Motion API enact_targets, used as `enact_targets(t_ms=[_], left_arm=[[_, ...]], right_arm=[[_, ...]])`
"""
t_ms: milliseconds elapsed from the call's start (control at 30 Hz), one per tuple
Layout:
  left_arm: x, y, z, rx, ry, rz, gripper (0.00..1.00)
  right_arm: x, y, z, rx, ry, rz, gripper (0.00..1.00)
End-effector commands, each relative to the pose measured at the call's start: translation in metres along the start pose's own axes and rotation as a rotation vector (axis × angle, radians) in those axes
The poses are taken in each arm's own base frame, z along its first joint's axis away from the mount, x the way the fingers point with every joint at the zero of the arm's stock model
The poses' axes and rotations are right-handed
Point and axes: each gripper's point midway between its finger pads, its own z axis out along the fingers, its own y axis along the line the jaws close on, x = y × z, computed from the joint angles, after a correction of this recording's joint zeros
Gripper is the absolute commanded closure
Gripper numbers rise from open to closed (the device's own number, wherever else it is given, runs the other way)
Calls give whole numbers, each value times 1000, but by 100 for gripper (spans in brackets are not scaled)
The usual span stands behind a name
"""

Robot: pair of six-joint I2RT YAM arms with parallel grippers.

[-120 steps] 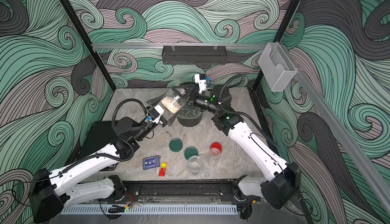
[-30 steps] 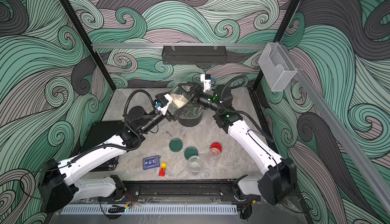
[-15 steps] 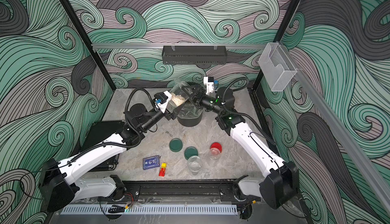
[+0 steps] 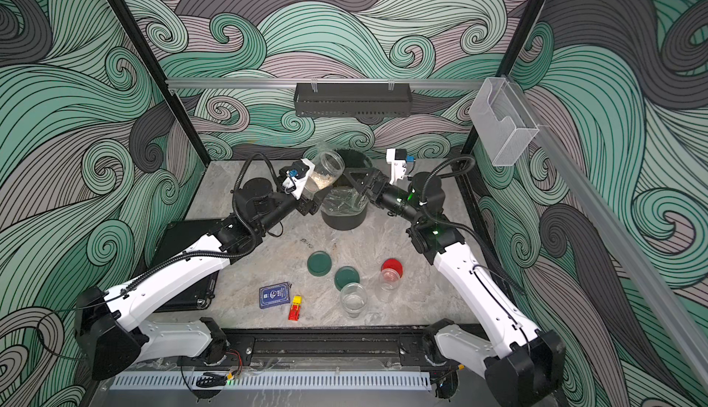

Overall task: Empty expired oatmeal from jars
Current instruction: Pour the expired oatmeal into the trash bin.

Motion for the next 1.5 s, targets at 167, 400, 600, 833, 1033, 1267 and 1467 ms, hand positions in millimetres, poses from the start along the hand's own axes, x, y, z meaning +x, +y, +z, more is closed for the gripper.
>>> enact_targets(t_ms=[167,400,600,833,1033,1267,1467], left_arm=[[-44,14,15,-14,-17,-43,100],[-32,14,40,-11,87,-37,100],[-25,13,57,3,164,-31,100],[-20,13,69,11,239,-29,100],[-18,15,80,11,276,-36,100],[-17,15,92,16,292,-33,100],[-15,16,100,9,321,-26,100]], right_arm=[[-27,-19,-15,118,-99,-183,1],[-39,-35,-19,150,-124,-184,1],[-42,-46,-21,161,-126,-171,1],[-45,-54,-23,174,-131,-164,1],[-46,-58,-21,173,-127,-152,1],[-46,-62,-21,175,-125,-143,1],[-45,-64,-21,178,-123,-137,1]])
